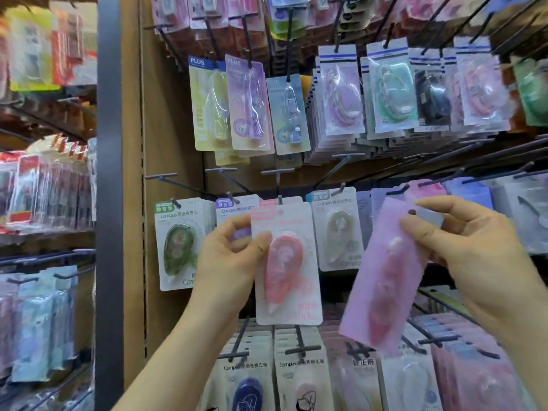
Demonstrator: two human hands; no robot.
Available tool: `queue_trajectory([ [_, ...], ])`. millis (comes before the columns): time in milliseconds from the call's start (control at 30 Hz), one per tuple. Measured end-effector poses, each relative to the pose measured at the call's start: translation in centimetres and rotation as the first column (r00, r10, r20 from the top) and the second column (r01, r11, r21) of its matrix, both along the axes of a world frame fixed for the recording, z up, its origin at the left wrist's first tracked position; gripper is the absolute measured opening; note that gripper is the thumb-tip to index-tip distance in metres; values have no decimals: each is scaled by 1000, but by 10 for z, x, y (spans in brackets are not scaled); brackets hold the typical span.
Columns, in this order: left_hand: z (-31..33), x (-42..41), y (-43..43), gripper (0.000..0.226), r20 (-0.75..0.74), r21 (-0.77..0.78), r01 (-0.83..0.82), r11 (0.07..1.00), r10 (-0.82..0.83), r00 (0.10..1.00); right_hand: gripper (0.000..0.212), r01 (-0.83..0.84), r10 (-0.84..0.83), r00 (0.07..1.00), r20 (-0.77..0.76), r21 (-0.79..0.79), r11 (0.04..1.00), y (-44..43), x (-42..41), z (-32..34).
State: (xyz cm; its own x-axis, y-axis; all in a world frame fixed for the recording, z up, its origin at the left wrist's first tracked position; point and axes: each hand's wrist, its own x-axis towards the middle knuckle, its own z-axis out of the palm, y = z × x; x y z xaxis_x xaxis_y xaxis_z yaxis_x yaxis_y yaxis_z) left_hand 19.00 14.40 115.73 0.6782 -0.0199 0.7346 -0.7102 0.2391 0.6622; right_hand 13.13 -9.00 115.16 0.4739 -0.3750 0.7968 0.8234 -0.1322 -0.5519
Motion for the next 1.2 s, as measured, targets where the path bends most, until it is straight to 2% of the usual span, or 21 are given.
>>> queue_trajectory([
  [133,15,17,-10,40,156,65,-186,980,174,972,3,-113,103,990,-101,-96,989,14,10,-1],
  [233,20,27,-11,41,189,89,-223,971,203,961,4,-213,174,957,-234,-153,965,25,18,-1],
  [300,22,33,-9,38,181,95,-242,966,222,958,13,-209,151,953,-263,-208,956,31,23,-1],
  [433,22,45,-10,37,204,102,-297,950,272,940,10,-186,99,958,-268,-321,929,43,29,1],
  [533,23,50,-10,37,219,135,-329,935,296,930,6,-123,31,965,-261,-345,931,47,34,3],
  [600,25,55,-10,38,229,175,-370,912,327,917,5,-135,42,961,-272,-332,934,49,37,3],
  [733,28,59,-6,41,311,308,-510,803,422,852,4,-221,128,939,-320,-273,937,50,42,3],
  [833,20,50,2,43,359,452,-537,712,406,840,4,-244,150,927,-343,-251,937,50,44,3],
  [900,11,43,6,56,423,514,-589,624,413,807,5,-238,144,924,-354,-238,942,52,45,3],
  [1033,7,43,2,81,513,523,-683,510,452,730,7,-201,104,922,-372,-232,952,55,51,2],
  [1200,8,51,-7,75,607,467,-796,385,515,605,15,-145,59,928,-367,-212,966,48,52,-6],
])
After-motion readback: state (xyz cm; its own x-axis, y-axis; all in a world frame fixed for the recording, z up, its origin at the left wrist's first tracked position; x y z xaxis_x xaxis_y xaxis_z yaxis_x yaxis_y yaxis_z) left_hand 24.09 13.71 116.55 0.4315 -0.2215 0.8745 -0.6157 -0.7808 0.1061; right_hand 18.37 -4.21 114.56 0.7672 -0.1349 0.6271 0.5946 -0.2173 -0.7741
